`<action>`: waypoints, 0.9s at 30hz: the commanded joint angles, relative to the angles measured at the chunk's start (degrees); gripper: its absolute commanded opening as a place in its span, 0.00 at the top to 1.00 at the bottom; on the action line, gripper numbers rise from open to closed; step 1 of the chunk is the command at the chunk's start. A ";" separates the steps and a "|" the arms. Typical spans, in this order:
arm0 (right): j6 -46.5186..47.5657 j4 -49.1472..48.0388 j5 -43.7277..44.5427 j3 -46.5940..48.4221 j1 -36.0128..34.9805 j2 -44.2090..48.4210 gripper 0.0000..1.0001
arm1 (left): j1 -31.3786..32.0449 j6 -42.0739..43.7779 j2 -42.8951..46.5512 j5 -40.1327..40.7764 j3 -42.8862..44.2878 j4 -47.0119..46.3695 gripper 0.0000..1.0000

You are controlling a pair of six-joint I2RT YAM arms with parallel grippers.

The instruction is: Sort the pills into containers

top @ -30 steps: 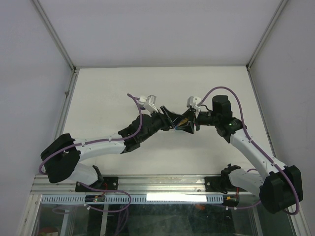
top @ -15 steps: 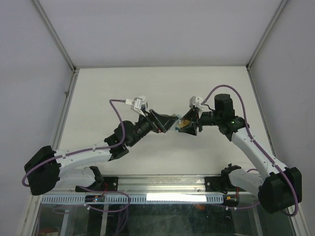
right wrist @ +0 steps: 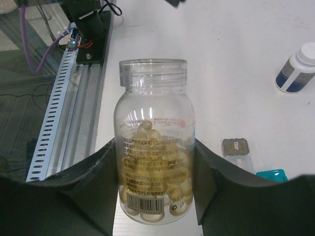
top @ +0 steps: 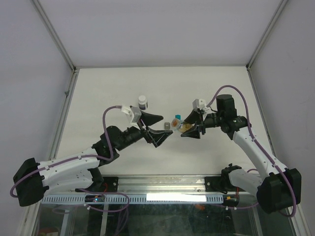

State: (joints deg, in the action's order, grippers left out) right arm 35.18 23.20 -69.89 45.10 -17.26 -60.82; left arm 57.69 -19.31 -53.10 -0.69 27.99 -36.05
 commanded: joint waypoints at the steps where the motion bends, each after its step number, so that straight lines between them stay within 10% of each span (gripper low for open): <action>1: 2.20 0.11 -4.19 2.84 0.71 1.39 1.00 | -0.42 6.64 -4.90 -7.82 5.75 2.60 0.06; 27: 3.63 1.23 -4.62 2.80 0.82 1.05 1.00 | -5.64 -0.40 -18.52 -20.42 14.74 3.54 0.53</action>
State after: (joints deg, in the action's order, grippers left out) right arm 37.71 25.26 -72.07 45.10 -16.69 -60.82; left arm 52.77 -18.31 -70.85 -17.10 39.81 -30.28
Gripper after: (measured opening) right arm 0.544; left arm 0.503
